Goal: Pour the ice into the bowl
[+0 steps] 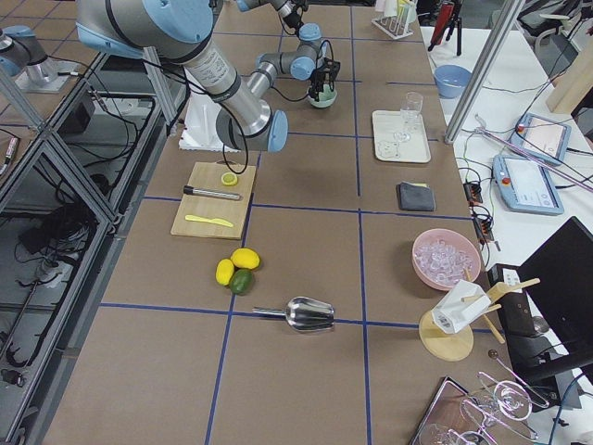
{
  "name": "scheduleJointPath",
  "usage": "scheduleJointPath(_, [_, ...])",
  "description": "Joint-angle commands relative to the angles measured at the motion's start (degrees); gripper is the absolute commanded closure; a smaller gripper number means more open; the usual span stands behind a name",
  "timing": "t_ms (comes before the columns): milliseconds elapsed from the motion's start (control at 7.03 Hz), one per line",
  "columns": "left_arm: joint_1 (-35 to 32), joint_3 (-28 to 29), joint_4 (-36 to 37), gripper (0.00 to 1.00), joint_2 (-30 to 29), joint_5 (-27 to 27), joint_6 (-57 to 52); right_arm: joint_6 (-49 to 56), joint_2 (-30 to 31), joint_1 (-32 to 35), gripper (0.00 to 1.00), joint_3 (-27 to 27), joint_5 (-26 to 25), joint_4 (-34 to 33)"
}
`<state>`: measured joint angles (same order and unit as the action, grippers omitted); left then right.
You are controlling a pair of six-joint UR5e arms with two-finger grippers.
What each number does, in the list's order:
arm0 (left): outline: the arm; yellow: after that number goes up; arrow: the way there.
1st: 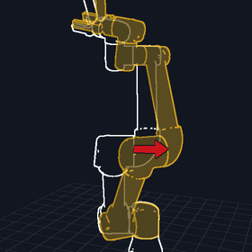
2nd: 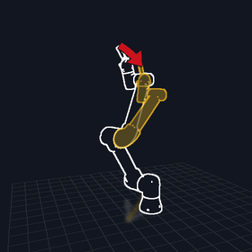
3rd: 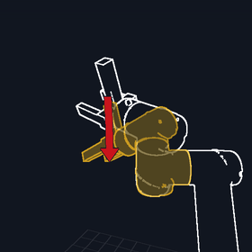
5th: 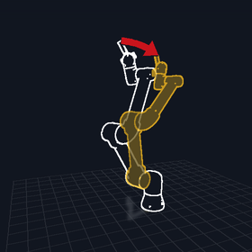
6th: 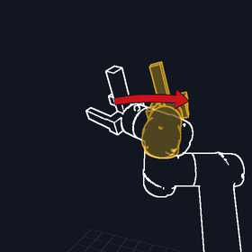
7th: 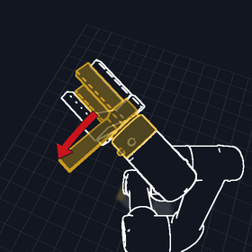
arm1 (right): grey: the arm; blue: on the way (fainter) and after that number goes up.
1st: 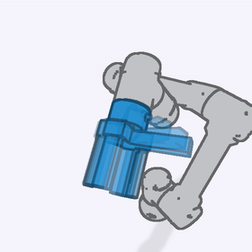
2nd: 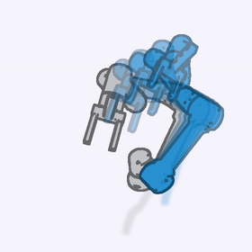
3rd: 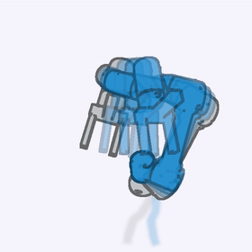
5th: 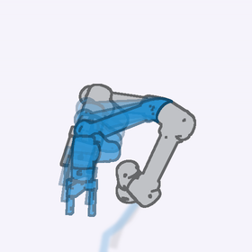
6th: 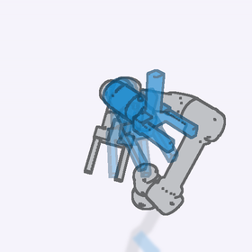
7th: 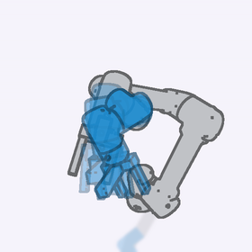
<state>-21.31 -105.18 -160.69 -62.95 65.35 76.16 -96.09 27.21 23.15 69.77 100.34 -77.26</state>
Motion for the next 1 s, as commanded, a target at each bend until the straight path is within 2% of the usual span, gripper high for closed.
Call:
scheduleJointPath(0, [0.3, 4.4, 0.0, 0.0, -3.4, -4.7, 0.0, 0.8, 0.4, 3.1, 0.0, 5.6, 4.9, -7.5])
scheduleJointPath(142, [1.7, 5.2, 0.0, 0.0, -3.8, -6.8, 0.0, 1.6, 0.6, 4.1, 0.0, 8.1, 6.0, -10.9])
scheduleJointPath(427, [4.1, 6.2, 0.2, 0.0, -4.8, -11.2, 0.0, 1.8, 1.0, 5.7, 0.0, 9.1, 7.8, -11.4])
scheduleJointPath(854, [4.7, 8.8, 1.8, 0.0, -5.6, -17.8, 0.0, 1.8, 1.1, 5.9, 0.0, 9.9, 7.7, -11.5])
